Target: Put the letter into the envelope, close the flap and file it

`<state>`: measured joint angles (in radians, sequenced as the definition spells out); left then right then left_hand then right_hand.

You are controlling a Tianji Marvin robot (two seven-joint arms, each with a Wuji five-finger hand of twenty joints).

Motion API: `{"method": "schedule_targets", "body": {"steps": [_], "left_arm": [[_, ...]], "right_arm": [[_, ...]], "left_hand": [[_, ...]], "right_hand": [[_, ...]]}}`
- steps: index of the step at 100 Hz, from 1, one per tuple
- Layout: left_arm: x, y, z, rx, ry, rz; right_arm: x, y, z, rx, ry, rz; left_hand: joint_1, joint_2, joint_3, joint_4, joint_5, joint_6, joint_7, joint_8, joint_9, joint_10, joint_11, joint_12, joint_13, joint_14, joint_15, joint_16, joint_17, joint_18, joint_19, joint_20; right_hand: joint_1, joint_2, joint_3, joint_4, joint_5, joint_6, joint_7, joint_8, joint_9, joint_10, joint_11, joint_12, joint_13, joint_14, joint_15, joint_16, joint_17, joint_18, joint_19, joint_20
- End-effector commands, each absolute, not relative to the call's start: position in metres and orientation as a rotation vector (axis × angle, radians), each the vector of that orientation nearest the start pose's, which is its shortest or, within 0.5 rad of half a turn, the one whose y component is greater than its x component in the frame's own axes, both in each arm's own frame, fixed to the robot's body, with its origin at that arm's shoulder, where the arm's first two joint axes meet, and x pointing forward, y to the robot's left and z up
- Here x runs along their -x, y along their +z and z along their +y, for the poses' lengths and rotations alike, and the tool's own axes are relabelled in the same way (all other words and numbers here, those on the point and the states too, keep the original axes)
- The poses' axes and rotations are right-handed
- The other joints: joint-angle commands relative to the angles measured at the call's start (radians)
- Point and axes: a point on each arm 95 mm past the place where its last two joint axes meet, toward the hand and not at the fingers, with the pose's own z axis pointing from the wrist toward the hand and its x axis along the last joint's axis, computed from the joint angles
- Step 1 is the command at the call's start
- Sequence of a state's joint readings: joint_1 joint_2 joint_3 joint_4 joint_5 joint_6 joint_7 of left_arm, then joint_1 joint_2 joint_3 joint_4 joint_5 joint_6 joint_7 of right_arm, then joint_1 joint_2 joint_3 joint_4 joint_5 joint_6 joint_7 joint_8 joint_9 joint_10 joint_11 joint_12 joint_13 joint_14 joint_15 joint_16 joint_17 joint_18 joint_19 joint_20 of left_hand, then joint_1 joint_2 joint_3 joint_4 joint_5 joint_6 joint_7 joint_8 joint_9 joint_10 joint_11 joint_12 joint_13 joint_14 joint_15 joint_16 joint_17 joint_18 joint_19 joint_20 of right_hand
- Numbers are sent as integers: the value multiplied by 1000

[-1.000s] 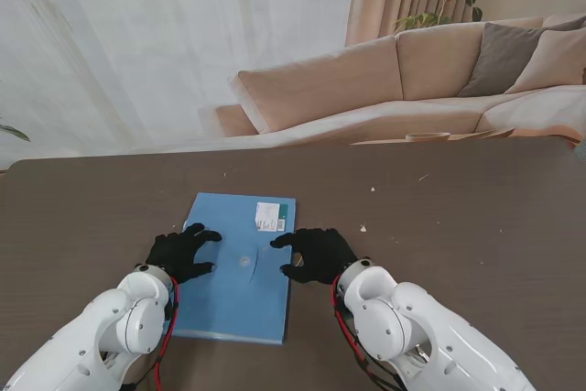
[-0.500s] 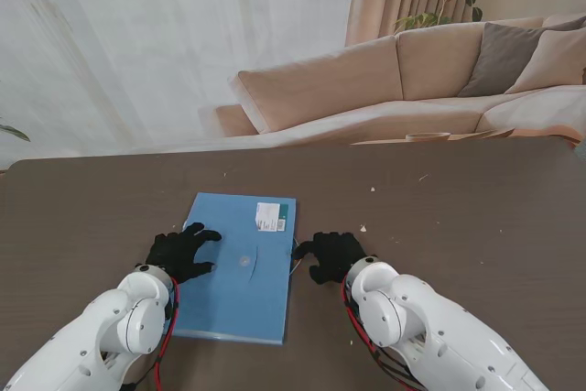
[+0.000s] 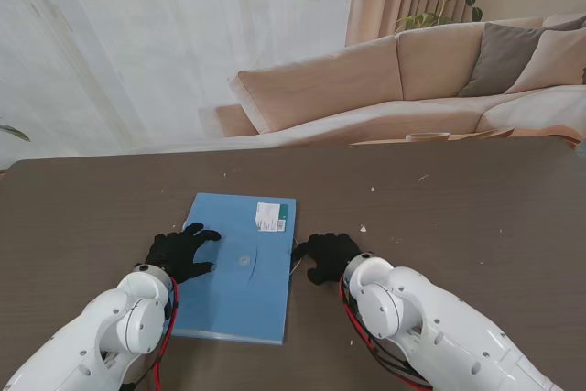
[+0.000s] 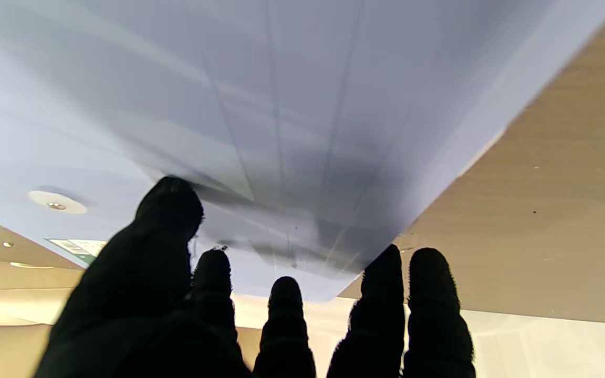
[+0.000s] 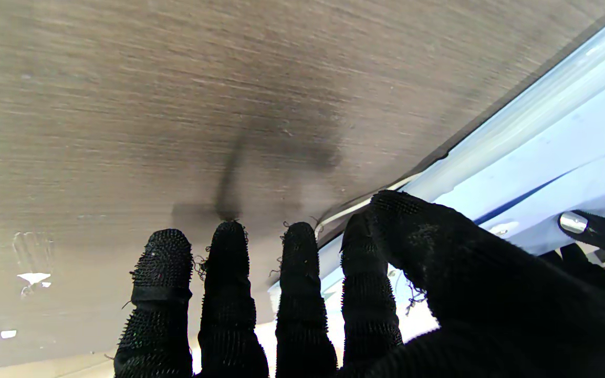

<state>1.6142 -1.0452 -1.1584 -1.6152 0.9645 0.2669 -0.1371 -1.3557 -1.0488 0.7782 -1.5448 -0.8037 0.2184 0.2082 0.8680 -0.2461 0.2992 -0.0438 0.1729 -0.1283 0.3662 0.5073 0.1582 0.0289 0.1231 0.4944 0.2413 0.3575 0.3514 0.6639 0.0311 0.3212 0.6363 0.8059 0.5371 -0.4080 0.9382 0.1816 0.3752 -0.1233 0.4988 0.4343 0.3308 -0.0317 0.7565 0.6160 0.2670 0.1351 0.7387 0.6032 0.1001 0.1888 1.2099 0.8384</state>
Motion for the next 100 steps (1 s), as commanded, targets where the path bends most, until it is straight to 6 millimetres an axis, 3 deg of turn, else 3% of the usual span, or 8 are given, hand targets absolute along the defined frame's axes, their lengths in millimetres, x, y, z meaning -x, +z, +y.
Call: {"method": "schedule_targets", "body": {"steps": [1, 16, 22, 36, 53, 67, 73, 100], "left_arm": [[-373, -373, 18, 1497, -1114, 1567], [-374, -373, 18, 1495, -1117, 1567], [-374, -372, 18, 1495, -1117, 1566], [-374, -372, 18, 1493, -1119, 1566], [-375, -373, 17, 1494, -1118, 1567], [-375, -373, 17, 1492, -1117, 1568], [-375, -373, 17, 1490, -1117, 1568], [-375, -373, 17, 1493, -1114, 1564]], "right_arm": [[-379, -378, 91, -1412, 1307, 1903], [-375, -377, 95, -1416, 1354, 1853], [-375, -376, 97, -1412, 1357, 1849], [-376, -375, 98, -1395, 1332, 1865], [-380, -378, 99, -1380, 1301, 1908], [-379, -379, 98, -1380, 1282, 1945], [-378, -379, 97, -1375, 1268, 1958], [-374, -377, 96, -1346, 1274, 1970]], "left_hand": [[38, -28, 12, 4, -37, -6, -31, -9, -32, -23, -29, 9, -16, -94, 21, 18, -13, -8, 18, -16], [39, -28, 11, 4, -37, -6, -35, -8, -33, -23, -31, 10, -17, -94, 20, 17, -13, -7, 19, -17], [40, -29, 11, 4, -37, -8, -37, -7, -33, -24, -31, 10, -18, -92, 20, 17, -13, -7, 19, -17], [40, -30, 10, 4, -36, -8, -38, -5, -32, -24, -32, 11, -17, -93, 19, 17, -13, -7, 17, -19], [40, -29, 10, 4, -36, -10, -42, -3, -33, -25, -33, 11, -18, -93, 18, 17, -12, -7, 15, -19], [40, -29, 9, 4, -37, -9, -46, -3, -34, -25, -36, 11, -19, -93, 17, 17, -13, -7, 14, -19], [40, -29, 9, 4, -37, -9, -47, -2, -34, -25, -36, 11, -19, -93, 17, 17, -12, -7, 13, -19], [41, -28, 8, 5, -37, -10, -52, 0, -36, -26, -40, 12, -21, -94, 14, 16, -13, -6, 10, -19]], "right_hand": [[4, -13, 21, 9, -41, 28, 57, 71, 32, -35, -69, -84, 8, -6, -76, -60, -13, 1, -11, -8], [40, -39, 81, 14, -19, 88, 141, 217, 67, 42, -77, -170, 11, -2, -90, -73, -17, 7, -12, -7], [38, -40, 92, 8, 43, 93, 58, 164, 39, 88, -30, -150, -7, -13, -49, -47, -23, 2, -7, 1], [30, -32, 94, 34, 93, 122, -106, -52, -87, 64, 115, 7, -69, -34, 32, 10, -48, -23, -2, 20], [32, -26, 92, 52, 89, 31, -73, -112, -149, 14, 218, 145, -97, -55, 86, 48, -57, -37, 3, 32], [51, -65, 118, 49, 194, -63, 203, 133, -171, -2, 217, 188, -109, -68, 84, 49, -62, -42, -1, 34], [58, -145, 168, -39, 173, -60, 296, 230, -178, -2, 210, 184, -117, -72, 76, 44, -67, -45, -7, 32], [39, -326, 139, -223, 52, -47, 623, 615, -175, -5, 168, 165, -114, -74, 49, 29, -75, -41, -19, 31]]}}
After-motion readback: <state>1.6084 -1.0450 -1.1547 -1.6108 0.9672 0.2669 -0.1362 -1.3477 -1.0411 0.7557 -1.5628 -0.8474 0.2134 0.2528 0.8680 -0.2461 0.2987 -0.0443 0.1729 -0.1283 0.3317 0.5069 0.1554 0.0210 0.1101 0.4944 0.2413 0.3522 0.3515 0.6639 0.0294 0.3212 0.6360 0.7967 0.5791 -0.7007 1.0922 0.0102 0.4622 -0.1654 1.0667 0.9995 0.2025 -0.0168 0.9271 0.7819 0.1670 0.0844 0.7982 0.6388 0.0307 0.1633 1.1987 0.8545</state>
